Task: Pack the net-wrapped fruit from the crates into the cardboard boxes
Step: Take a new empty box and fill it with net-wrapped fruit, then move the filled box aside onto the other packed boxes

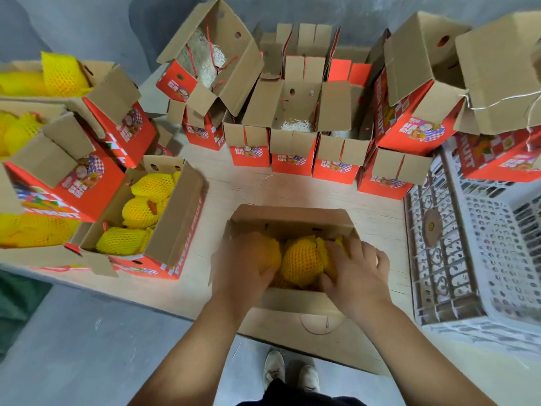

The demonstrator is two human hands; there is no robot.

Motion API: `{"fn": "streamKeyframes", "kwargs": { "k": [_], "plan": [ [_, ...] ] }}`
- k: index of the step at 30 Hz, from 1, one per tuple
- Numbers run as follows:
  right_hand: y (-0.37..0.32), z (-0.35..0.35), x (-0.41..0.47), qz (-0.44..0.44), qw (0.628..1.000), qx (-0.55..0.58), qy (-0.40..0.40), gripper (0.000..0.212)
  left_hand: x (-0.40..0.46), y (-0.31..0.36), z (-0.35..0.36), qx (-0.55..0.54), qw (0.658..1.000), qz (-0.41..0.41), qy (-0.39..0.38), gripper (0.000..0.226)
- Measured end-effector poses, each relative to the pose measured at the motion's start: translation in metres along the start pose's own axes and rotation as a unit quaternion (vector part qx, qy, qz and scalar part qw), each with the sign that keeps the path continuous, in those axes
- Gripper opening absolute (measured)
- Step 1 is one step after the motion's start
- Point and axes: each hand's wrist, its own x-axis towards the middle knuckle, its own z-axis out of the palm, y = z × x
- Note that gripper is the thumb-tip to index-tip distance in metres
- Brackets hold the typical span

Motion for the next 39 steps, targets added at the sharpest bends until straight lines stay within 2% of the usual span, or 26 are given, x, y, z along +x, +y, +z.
{"fn": "streamKeyframes", "kwargs": {
  "k": [4, 7, 9, 13, 15, 18, 21, 23, 25, 26, 27, 29, 32, 34, 37, 39],
  "plan": [
    [-0.013, -0.001, 0.011, -0.033, 0.999, 0.013, 0.01, 0.043, 0.011, 0.009, -0.003, 0.044, 0.998, -0.041, -0.03, 0.067],
    [-0.011, -0.001, 0.023, -0.102, 0.994, -0.02, -0.026, 0.059, 0.013, 0.009, -0.003, 0.062, 0.995, -0.079, 0.023, 0.065],
    [-0.011, -0.001, 0.033, -0.144, 0.987, -0.043, -0.049, 0.068, 0.011, 0.006, 0.002, 0.092, 0.991, -0.102, 0.005, 0.071],
    [-0.014, -0.005, 0.048, -0.193, 0.977, -0.071, -0.055, 0.071, 0.016, 0.013, 0.006, 0.135, 0.983, -0.113, -0.044, 0.082],
    [-0.012, -0.002, 0.052, -0.206, 0.977, -0.038, -0.034, 0.069, 0.015, 0.018, 0.005, 0.133, 0.985, -0.107, -0.034, 0.073],
    [-0.015, 0.005, 0.053, -0.2, 0.977, 0.012, -0.075, 0.064, 0.008, 0.019, 0.007, 0.072, 0.99, -0.112, -0.037, 0.052],
    [-0.016, 0.0, 0.051, -0.217, 0.972, 0.014, -0.093, 0.068, 0.004, 0.019, 0.008, 0.047, 0.994, -0.097, -0.035, 0.051],
    [-0.007, -0.006, 0.044, -0.177, 0.981, 0.075, -0.039, 0.066, 0.001, 0.019, 0.005, -0.011, 0.996, -0.093, 0.006, 0.053],
    [0.009, -0.006, 0.03, -0.064, 0.987, 0.129, 0.065, 0.054, -0.007, 0.014, 0.003, -0.055, 0.987, -0.119, 0.089, 0.05],
    [0.017, -0.004, 0.022, -0.016, 0.989, 0.113, 0.093, 0.05, -0.01, 0.01, 0.002, -0.059, 0.981, -0.146, 0.114, 0.05],
    [0.024, -0.001, 0.016, 0.011, 0.994, 0.07, 0.084, 0.049, -0.012, 0.006, 0.002, -0.057, 0.977, -0.171, 0.117, 0.054],
    [0.032, 0.006, 0.009, 0.036, 0.999, -0.014, -0.001, 0.062, -0.013, 0.003, 0.004, -0.065, 0.977, -0.178, 0.1, 0.063],
    [0.032, 0.005, 0.019, 0.029, 0.996, -0.051, -0.069, 0.074, -0.011, 0.005, 0.004, -0.091, 0.976, -0.171, 0.095, 0.074],
    [0.031, 0.002, 0.027, 0.021, 0.997, -0.038, -0.056, 0.072, -0.009, 0.002, 0.005, -0.099, 0.974, -0.186, 0.083, 0.078],
    [0.026, 0.005, 0.027, 0.037, 0.999, 0.025, 0.016, 0.074, -0.007, -0.002, 0.005, -0.098, 0.975, -0.193, 0.056, 0.077],
    [0.023, 0.013, 0.025, 0.025, 0.999, 0.024, -0.018, 0.083, -0.006, -0.001, 0.005, -0.092, 0.976, -0.191, 0.053, 0.076]
  ]
}}
